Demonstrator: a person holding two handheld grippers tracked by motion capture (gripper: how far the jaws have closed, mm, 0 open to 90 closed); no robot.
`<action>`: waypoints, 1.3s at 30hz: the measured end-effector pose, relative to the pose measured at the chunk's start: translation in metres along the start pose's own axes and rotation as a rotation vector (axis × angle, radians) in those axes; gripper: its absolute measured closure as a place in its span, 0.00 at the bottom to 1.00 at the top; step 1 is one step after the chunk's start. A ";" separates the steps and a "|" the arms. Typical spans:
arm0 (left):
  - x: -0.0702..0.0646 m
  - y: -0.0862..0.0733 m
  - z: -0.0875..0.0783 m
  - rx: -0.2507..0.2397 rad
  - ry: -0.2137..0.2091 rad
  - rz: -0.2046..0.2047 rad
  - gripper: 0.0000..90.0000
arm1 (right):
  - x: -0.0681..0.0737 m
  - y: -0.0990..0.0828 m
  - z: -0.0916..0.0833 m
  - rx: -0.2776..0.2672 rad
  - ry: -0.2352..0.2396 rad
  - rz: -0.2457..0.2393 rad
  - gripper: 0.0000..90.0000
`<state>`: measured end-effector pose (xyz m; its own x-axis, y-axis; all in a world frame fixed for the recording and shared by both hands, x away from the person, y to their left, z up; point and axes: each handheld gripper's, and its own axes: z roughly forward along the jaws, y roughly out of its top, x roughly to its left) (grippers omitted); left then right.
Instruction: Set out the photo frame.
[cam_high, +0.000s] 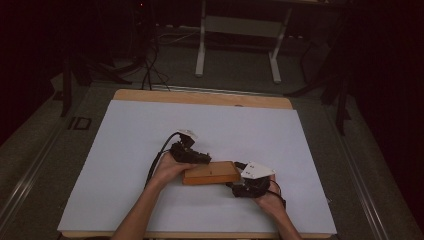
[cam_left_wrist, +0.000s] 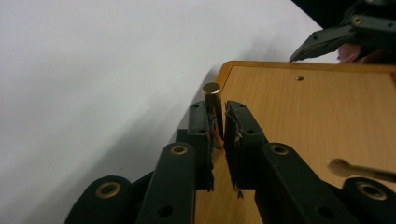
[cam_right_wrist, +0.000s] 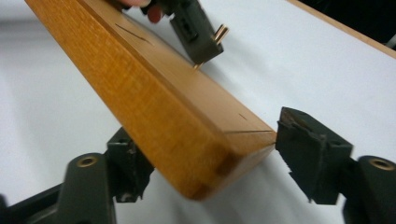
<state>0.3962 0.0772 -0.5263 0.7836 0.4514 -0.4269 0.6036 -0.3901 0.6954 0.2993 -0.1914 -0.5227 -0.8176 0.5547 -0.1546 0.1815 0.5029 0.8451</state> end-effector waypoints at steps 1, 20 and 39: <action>-0.001 0.000 0.001 -0.002 0.008 0.002 0.88 | -0.001 0.000 0.000 -0.007 -0.001 0.005 0.36; -0.014 -0.011 -0.040 -0.167 0.158 0.056 0.61 | -0.007 0.001 -0.002 -0.029 -0.009 0.039 0.42; -0.032 -0.058 -0.081 -0.167 0.305 0.138 0.51 | -0.008 0.001 -0.002 -0.023 -0.013 0.048 0.42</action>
<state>0.3249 0.1504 -0.5060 0.7611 0.6315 -0.1482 0.4428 -0.3389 0.8301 0.3045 -0.1966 -0.5195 -0.8014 0.5859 -0.1202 0.2074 0.4607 0.8630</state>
